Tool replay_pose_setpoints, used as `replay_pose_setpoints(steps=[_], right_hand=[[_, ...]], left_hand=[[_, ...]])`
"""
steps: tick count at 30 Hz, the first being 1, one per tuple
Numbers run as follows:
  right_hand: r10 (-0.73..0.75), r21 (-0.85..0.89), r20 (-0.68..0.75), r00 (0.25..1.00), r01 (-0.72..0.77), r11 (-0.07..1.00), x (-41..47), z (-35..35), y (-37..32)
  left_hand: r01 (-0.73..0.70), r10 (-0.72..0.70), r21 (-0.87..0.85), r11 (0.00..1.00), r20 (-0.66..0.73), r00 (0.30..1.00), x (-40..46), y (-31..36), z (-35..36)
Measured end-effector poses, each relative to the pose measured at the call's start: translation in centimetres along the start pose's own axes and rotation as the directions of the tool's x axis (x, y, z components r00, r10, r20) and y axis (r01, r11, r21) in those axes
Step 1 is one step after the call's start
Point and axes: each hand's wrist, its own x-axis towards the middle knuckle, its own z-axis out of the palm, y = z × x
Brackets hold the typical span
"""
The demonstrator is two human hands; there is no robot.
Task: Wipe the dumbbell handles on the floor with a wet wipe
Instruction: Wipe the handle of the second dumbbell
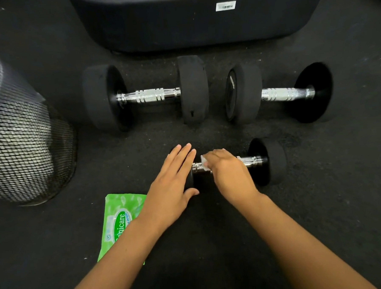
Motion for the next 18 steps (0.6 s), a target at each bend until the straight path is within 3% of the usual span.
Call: replay_pose_setpoints(steps=[4, 8, 13, 18], right_hand=[[-0.081, -0.062, -0.007, 0.997, 0.080, 0.995, -1.0, 0.5, -0.3], [0.018, -0.015, 0.057, 0.998, -0.017, 1.000, 0.2, -0.2, 0.5], [-0.079, 0.002, 0.083, 0.993, 0.079, 0.997, -0.4, 0.2, -0.9], [-0.018, 0.020, 0.113, 0.993, 0.016, 1.000, 0.9, 0.4, -1.5]], left_hand=[[0.006, -0.006, -0.013, 1.000, 0.024, 1.000, 0.1, -0.3, -0.3], [0.010, -0.010, -0.012, 1.000, 0.008, 1.000, 0.0, 0.0, 0.0], [0.008, -0.008, -0.035, 0.999, 0.008, 1.000, 0.0, -0.2, -0.1], [0.006, -0.007, -0.034, 0.999, -0.019, 1.000, 0.2, -0.1, 0.0]])
